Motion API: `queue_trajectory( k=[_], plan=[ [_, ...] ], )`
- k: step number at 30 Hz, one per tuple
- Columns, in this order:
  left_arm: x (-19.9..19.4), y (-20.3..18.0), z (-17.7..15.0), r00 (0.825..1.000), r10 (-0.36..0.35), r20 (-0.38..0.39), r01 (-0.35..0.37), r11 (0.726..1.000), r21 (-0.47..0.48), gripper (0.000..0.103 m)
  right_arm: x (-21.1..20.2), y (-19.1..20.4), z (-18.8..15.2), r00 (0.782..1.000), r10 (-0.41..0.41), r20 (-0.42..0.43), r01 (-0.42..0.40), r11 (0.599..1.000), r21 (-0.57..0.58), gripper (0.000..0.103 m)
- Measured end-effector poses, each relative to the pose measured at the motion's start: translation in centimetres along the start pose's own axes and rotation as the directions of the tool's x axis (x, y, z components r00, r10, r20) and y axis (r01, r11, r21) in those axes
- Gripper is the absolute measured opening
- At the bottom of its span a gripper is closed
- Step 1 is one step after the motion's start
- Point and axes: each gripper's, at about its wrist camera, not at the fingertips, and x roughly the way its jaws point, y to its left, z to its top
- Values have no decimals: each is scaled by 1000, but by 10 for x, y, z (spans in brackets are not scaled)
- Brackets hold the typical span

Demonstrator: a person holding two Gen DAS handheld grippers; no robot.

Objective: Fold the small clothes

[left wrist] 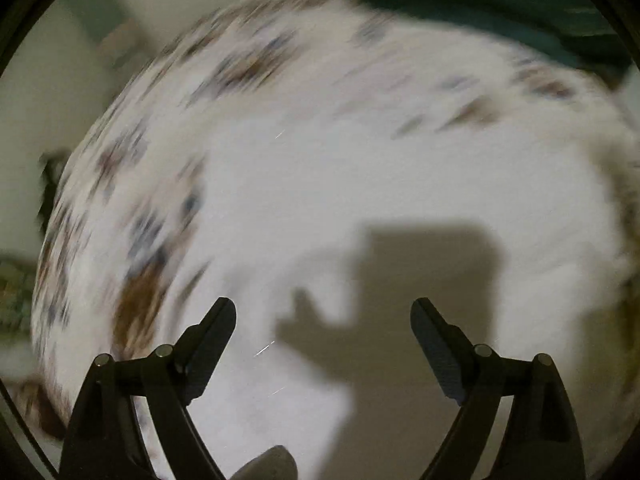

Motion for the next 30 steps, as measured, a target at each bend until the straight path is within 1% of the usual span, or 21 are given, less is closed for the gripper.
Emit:
queue_trajectory(
  k=[1,3,5,6,7,8,9,10,12,13,14,15,17,18,19,21,24,26,28,29,30],
  plan=[
    [14,19,-14,999,24,-45,-26,999,-23,89,16,16,3,1000,-11,-25,10,999,-37,89],
    [33,42,-35,993,75,-94,-80,995,-54,89,43,40,6,998,-29,-50,25,996,-86,89],
    [48,59,-50,988,84,-132,-96,991,-88,89,79,58,8,991,-92,-95,80,989,-122,86],
    [53,66,-55,987,74,-143,-90,990,-109,90,90,62,9,989,-108,-105,93,987,-133,68],
    [57,71,-60,990,41,-137,-59,989,-134,91,105,68,11,981,-148,-125,127,979,-161,33],
    [60,73,-62,990,33,-135,-52,989,-140,96,114,74,12,974,-195,-113,172,967,-189,12],
    [62,73,-62,991,33,-133,-52,989,-141,101,113,79,11,974,-212,-77,192,959,-211,11],
    [64,75,-63,991,31,-130,-49,989,-140,103,111,86,12,970,-240,-38,223,942,-251,10],
    [70,76,-64,992,11,-124,-28,990,-139,103,104,92,17,960,-279,30,275,913,-301,10],
    [72,76,-64,993,1,-115,-17,989,-144,103,104,91,21,960,-279,14,269,912,-309,10],
    [73,77,-64,995,-12,-96,-2,989,-147,103,106,89,25,965,-260,-32,238,921,-309,10],
    [73,77,-62,997,-21,-79,10,989,-146,103,108,86,30,971,-216,-99,178,938,-298,11],
    [72,78,-64,997,-45,-57,37,990,-139,103,93,80,39,978,-180,-102,148,953,-263,22],
    [71,79,-64,997,-57,-55,49,990,-135,103,80,71,49,985,-158,-75,141,969,-201,38],
    [70,80,-64,996,-69,-58,61,990,-131,103,72,63,56,988,-144,-59,134,980,-147,50],
    [66,82,-63,995,-85,-58,76,988,-132,103,67,48,78,993,-105,-52,103,993,-50,51],
    [59,84,-64,995,-81,-60,72,987,-145,103,91,39,102,991,-48,-123,48,999,-3,51],
    [52,86,-66,995,-73,-66,62,985,-158,103,120,34,112,980,-1,-199,4,1000,16,51],
    [40,83,-71,996,-63,-66,51,985,-167,103,154,28,115,958,47,-281,-34,998,53,51],
    [33,81,-73,996,-50,-68,38,985,-167,103,160,29,113,958,52,-283,-42,998,44,51],
    [26,78,-77,997,-40,-69,29,986,-165,103,158,32,109,965,50,-258,-49,999,11,41]
  ],
)
